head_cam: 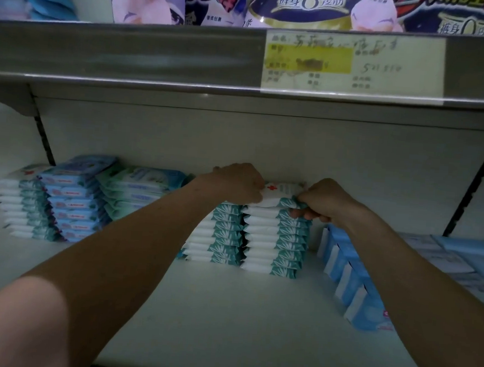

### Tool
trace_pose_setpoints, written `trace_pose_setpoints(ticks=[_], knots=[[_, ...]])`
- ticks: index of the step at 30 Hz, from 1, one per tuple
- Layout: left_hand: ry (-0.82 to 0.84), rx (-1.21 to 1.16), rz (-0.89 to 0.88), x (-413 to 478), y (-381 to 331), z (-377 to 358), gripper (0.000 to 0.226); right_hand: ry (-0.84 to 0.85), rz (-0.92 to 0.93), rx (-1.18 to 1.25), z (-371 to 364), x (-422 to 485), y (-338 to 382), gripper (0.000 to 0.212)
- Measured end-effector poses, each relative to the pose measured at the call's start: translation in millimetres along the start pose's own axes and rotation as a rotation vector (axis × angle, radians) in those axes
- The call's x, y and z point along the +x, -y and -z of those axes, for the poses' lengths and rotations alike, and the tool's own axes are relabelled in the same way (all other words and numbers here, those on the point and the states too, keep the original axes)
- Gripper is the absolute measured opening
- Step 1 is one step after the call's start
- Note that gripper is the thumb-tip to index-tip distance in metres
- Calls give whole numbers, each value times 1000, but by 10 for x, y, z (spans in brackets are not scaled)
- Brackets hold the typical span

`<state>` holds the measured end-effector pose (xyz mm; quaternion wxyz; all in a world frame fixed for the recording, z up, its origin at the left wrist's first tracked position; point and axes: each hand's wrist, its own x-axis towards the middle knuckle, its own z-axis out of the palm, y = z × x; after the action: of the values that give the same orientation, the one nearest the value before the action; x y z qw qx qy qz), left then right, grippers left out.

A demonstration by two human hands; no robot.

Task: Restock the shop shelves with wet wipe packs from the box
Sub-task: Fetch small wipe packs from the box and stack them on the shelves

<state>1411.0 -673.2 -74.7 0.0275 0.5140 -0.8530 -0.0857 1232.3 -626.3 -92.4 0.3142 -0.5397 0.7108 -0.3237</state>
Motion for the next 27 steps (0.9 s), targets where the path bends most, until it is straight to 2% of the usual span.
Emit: trace_pose_setpoints(ticks=[3,5,10,13,16,20,24,26,27], knots=[[38,147,-6,-102,-40,33,53,-107,70,-196,60,82,-86,34],[55,225,-7,-119,-56,22,58,-136,50,-132,105,96,-148,43],[-7,325,3,-90,-123,-51,56,24,-45,115,106,20,-210,24],[-104,377,21,-57,-158,-90,49,-56,16,205,83,92,-163,13],[-188,416,48,-55,-206,-175,43,-169,65,205,52,200,-138,16],[-226,495,59,-99,-243,-229,41,-67,6,106,94,179,-193,15],[-183,432,30,-161,-217,-187,48,-28,73,36,134,85,-149,62],[-184,404,0,-183,-229,-207,50,-2,176,-7,55,62,-122,63],[-192,400,-5,-190,-237,-227,49,3,235,-68,9,63,-120,53]])
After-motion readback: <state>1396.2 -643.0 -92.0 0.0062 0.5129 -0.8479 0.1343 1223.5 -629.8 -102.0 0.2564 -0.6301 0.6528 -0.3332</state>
